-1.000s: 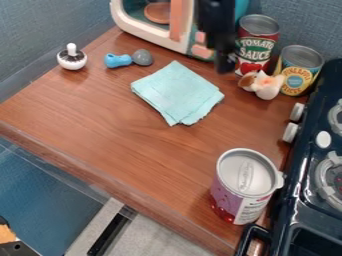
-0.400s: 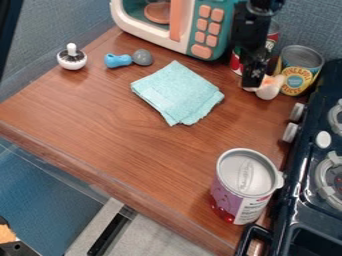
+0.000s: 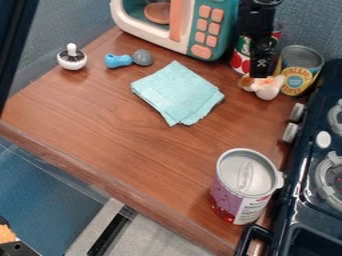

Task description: Take the toy to the left part of the table

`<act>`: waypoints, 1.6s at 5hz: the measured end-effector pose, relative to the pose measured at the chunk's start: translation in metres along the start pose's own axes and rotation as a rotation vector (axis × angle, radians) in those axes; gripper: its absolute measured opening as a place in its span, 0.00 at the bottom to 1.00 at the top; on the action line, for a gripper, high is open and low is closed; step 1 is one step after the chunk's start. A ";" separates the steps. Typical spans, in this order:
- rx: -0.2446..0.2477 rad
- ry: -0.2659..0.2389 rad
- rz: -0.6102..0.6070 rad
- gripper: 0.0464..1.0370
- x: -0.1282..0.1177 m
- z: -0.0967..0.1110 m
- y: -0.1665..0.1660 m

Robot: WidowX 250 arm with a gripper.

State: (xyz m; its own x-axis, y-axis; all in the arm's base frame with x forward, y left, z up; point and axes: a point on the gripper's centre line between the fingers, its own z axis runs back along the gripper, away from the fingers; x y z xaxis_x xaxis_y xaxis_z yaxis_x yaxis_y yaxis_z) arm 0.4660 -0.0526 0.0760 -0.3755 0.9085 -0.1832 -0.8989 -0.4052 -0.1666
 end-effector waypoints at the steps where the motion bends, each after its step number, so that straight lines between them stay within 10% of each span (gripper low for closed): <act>1: 0.021 -0.008 -0.025 0.96 -0.007 -0.004 -0.001; 8: 0.012 -0.084 -0.027 0.92 0.016 -0.020 0.042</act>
State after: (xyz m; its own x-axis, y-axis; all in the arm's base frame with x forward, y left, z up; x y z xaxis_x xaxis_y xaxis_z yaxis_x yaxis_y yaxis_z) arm 0.4264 -0.0574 0.0464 -0.3679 0.9248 -0.0966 -0.9115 -0.3792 -0.1591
